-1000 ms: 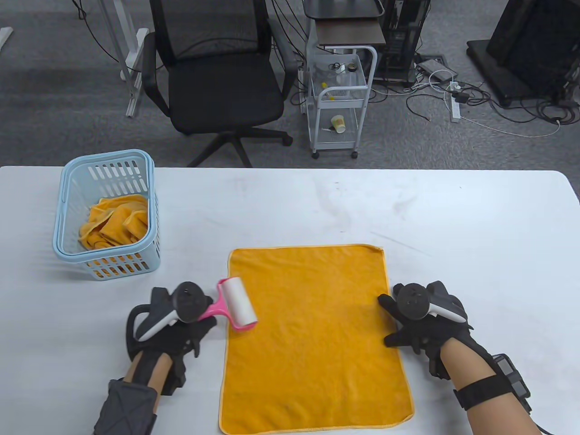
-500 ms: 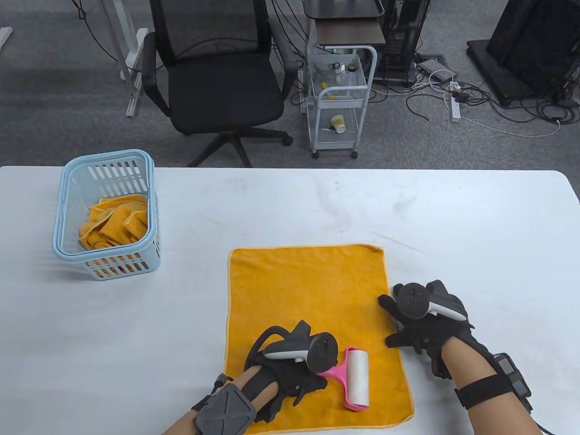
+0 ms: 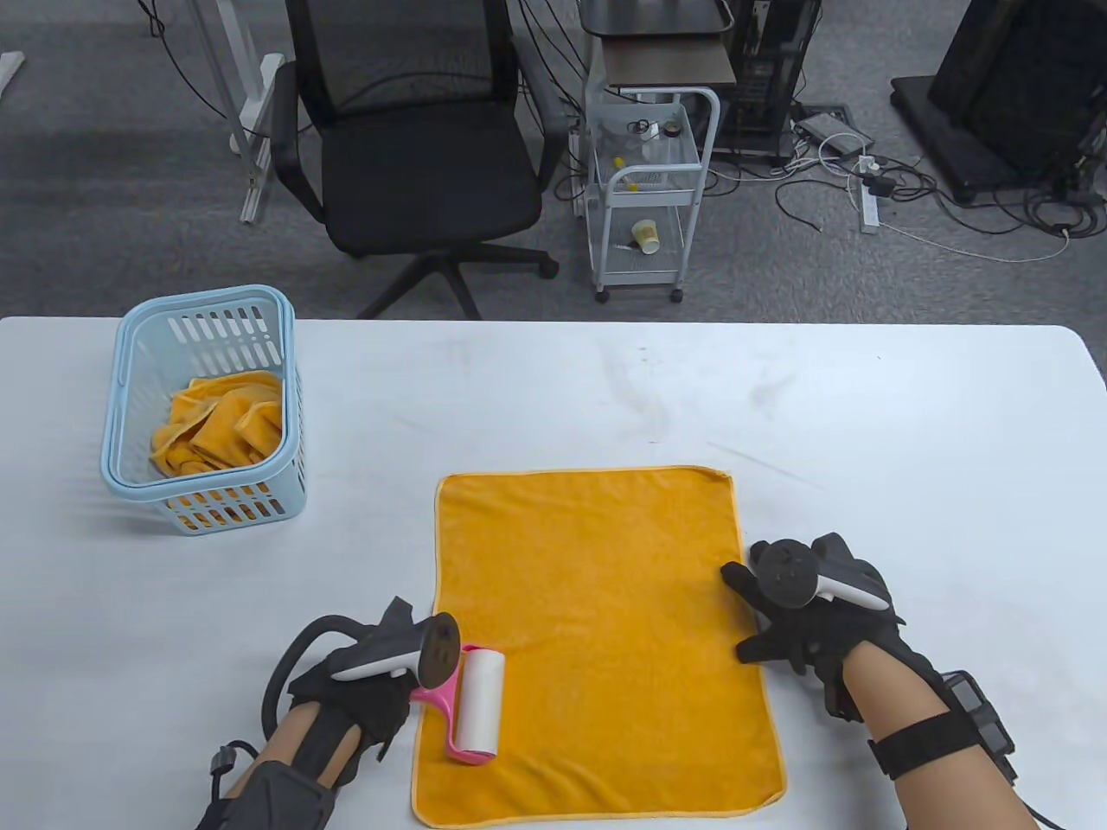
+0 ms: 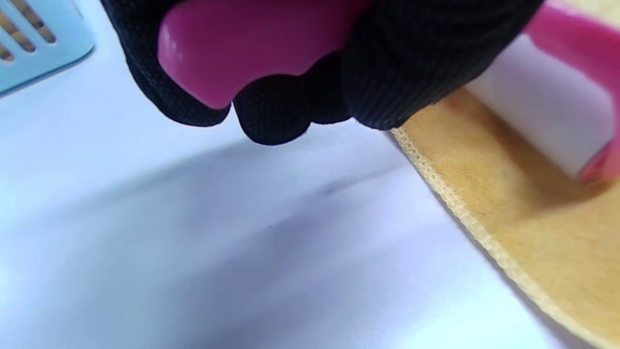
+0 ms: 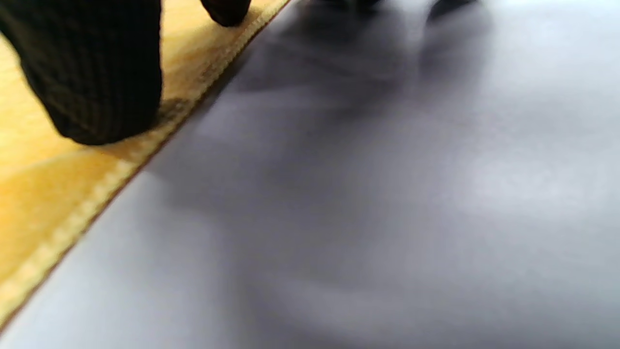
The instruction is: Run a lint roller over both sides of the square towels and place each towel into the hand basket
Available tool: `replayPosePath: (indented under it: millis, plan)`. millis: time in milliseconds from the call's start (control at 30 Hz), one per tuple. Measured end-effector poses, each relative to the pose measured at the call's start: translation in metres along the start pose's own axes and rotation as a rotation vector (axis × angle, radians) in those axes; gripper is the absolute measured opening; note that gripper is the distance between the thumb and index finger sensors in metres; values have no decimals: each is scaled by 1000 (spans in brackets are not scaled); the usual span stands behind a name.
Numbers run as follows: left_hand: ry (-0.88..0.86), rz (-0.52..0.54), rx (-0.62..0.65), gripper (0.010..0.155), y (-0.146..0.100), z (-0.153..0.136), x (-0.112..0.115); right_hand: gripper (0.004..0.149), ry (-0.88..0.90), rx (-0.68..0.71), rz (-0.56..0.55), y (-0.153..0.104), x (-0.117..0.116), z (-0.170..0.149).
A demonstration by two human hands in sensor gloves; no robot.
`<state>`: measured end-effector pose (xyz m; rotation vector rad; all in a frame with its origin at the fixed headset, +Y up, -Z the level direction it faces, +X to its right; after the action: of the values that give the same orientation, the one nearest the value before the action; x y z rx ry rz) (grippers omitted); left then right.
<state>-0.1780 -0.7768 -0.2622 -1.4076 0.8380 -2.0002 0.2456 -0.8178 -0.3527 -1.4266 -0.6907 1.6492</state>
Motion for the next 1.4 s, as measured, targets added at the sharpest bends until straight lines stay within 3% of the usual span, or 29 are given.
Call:
replayPosePath:
  millis: [100, 233, 333, 400, 533, 800, 867, 1000, 1167, 1267, 1400]
  plan:
    - [-76, 64, 79, 51, 3, 23, -27, 93, 1, 2, -1, 0, 0, 0]
    - [-88, 177, 204, 55, 19, 88, -64, 94, 3, 2, -1, 0, 0, 0]
    - [-70, 189, 243, 57, 36, 126, -74, 94, 4, 2, -3, 0, 0, 0]
    - [-40, 192, 230, 56, 45, 136, -74, 93, 4, 1, -3, 0, 0, 0]
    - [75, 201, 106, 50, 54, 118, -69, 93, 7, 1, -5, 0, -1, 0]
    - [257, 133, -272, 40, 42, -3, -54, 93, 5, 3, -4, 0, -1, 0]
    - [267, 146, -288, 41, 39, -14, -56, 93, 4, 3, -4, 0, -1, 0]
    - [91, 187, -163, 47, 42, 11, -74, 93, 3, 2, -4, 0, -1, 0]
    - [-44, 281, 42, 55, 65, 83, -96, 93, 5, 2, -4, 0, -1, 0]
    - [-55, 282, 53, 55, 83, 104, -97, 93, 6, 1, -5, 0, -1, 0]
    - [47, 306, -74, 46, 90, 84, -95, 93, 9, -3, -6, -1, -1, -1]
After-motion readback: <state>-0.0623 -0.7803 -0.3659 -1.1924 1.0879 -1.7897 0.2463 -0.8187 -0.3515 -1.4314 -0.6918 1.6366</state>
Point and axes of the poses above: the tracker on the back of each hand, its own z axis roughly to the thumb side, its own y axis roughly from the wrist to the fingertips, x = y × z, the point moved 4 cm from there along y, roughly from the wrist to the fingertips, and after that the axes turned 7 degrees about -x, right-handed, at the moved point
